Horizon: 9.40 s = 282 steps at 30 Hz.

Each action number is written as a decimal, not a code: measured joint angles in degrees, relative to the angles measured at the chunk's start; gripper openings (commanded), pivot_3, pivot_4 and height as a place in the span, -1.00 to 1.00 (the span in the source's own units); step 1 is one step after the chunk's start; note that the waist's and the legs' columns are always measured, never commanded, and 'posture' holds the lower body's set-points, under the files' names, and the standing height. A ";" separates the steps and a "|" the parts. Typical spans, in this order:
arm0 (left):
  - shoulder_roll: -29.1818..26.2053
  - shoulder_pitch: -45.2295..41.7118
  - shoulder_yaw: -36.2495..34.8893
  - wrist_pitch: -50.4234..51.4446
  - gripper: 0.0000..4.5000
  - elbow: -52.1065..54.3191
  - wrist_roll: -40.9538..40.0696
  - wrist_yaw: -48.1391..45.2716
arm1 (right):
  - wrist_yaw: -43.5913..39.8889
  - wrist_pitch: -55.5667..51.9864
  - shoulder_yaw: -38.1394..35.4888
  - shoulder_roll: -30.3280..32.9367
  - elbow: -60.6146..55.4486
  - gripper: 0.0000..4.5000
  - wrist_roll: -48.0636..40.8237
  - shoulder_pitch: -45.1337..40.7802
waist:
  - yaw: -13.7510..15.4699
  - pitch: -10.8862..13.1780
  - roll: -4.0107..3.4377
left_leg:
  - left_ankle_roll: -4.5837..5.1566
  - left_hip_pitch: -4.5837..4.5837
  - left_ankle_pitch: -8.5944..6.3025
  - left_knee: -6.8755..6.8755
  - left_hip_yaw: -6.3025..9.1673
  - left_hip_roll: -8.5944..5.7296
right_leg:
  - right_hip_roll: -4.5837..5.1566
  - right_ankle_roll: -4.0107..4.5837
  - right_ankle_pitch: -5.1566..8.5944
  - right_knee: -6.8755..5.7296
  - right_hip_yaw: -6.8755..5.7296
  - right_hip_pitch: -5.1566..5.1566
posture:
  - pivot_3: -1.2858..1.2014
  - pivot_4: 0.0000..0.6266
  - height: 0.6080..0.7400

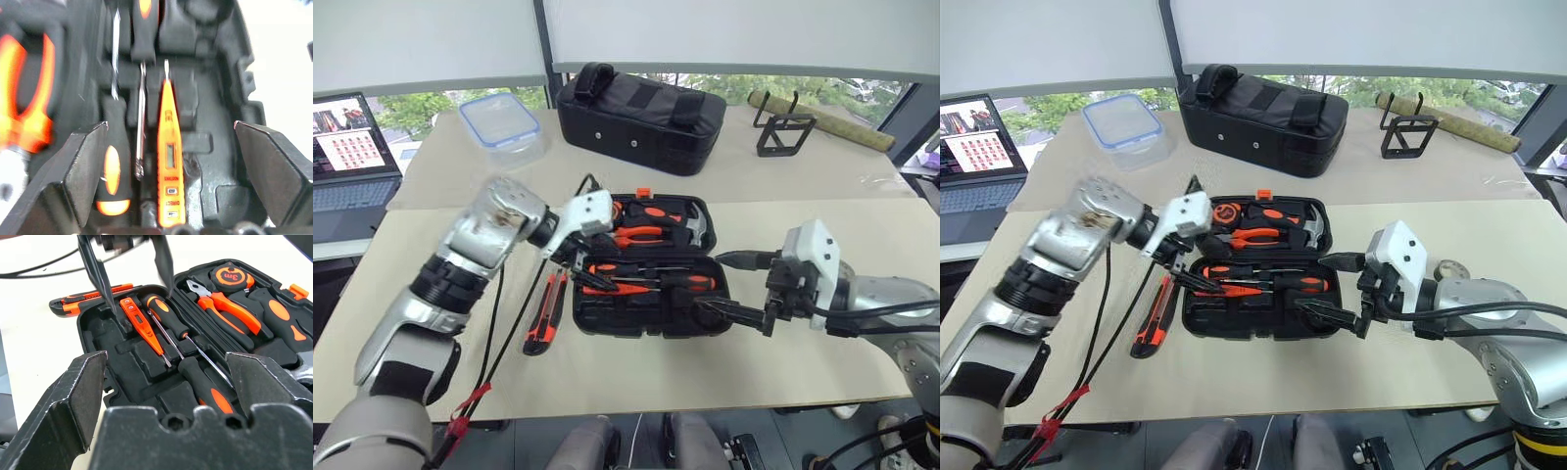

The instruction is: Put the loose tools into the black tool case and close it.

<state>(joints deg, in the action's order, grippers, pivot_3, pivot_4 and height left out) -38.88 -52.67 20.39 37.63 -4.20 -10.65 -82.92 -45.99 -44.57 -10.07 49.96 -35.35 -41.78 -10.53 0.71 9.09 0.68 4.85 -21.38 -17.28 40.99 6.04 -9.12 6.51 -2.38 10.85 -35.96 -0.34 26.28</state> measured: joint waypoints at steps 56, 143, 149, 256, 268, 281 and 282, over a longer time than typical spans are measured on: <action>-15.41 50.13 -45.40 22.13 0.99 25.51 -11.81 24.37 | -11.55 0.27 5.76 2.48 8.20 1.00 -3.54 -11.60 | 0.77 0.05 0.04 | -0.43 0.21 -0.29 -0.15 0.00 -0.03 | -0.07 0.03 -0.01 0.12 -0.26 -0.09 | 0.03 -0.52 0.64; 2.68 -4.20 15.75 -4.62 0.97 -3.86 5.07 -8.85 | 0.81 -1.67 -2.55 3.03 -2.66 1.00 -3.89 6.07 | 0.76 -0.06 -0.08 | -0.04 -0.10 0.14 0.05 0.01 0.01 | 0.05 0.11 -0.14 0.04 -0.20 0.01 | 0.03 -0.52 0.64; 0.82 -5.56 11.84 -2.38 0.87 -0.59 0.68 -9.15 | 0.96 -1.62 -2.54 3.02 -2.68 1.00 -3.87 6.12 | 0.61 -0.06 -0.09 | -0.05 -0.08 0.14 0.05 0.00 0.02 | 0.05 0.11 -0.14 0.04 -0.19 0.00 | 0.03 -0.52 0.64; -8.48 23.24 -14.54 1.09 1.00 23.83 -20.92 11.42 | -17.83 3.89 21.69 5.84 12.08 0.03 18.26 -9.43 | 0.45 -0.10 -0.28 | -0.50 0.13 -0.07 -0.10 -0.06 0.04 | 0.07 0.17 -0.14 0.06 -0.15 -0.08 | 0.03 -0.52 0.64; -8.64 23.23 -14.54 -1.87 0.77 17.05 -16.12 14.02 | -17.99 -2.11 7.95 9.56 12.70 0.74 10.07 -9.67 | 0.51 -0.10 -0.28 | -0.49 0.13 -0.06 -0.12 -0.06 0.05 | 0.06 0.17 -0.14 0.08 -0.14 -0.09 | 0.03 -0.52 0.64; -5.88 23.91 -12.83 -8.48 -1.00 0.88 -5.57 21.15 | -14.98 7.79 12.68 3.83 34.15 -0.97 20.09 -13.28 | 0.24 -0.10 -0.28 | -0.46 0.11 -0.04 -0.11 -0.08 0.02 | 0.09 0.17 -0.14 0.02 -0.15 -0.04 | 0.03 -0.52 0.64; -5.19 23.74 -12.09 -8.92 -1.00 0.20 -5.00 21.35 | -15.14 9.16 13.90 3.31 35.45 -0.97 21.20 -14.07 | 0.19 -0.10 -0.28 | -0.44 0.11 -0.03 -0.10 -0.08 0.02 | 0.09 0.17 -0.14 0.01 -0.15 -0.04 | 0.03 -0.52 0.64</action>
<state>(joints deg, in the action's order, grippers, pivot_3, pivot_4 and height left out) -44.07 -28.93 8.30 28.71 -4.00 -15.65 -61.57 -61.13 -35.41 3.84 53.27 0.10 -20.58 -24.61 0.89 8.99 0.40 4.41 -21.27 -17.31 40.89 5.96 -9.10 6.60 -2.21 10.70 -35.96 -0.50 26.24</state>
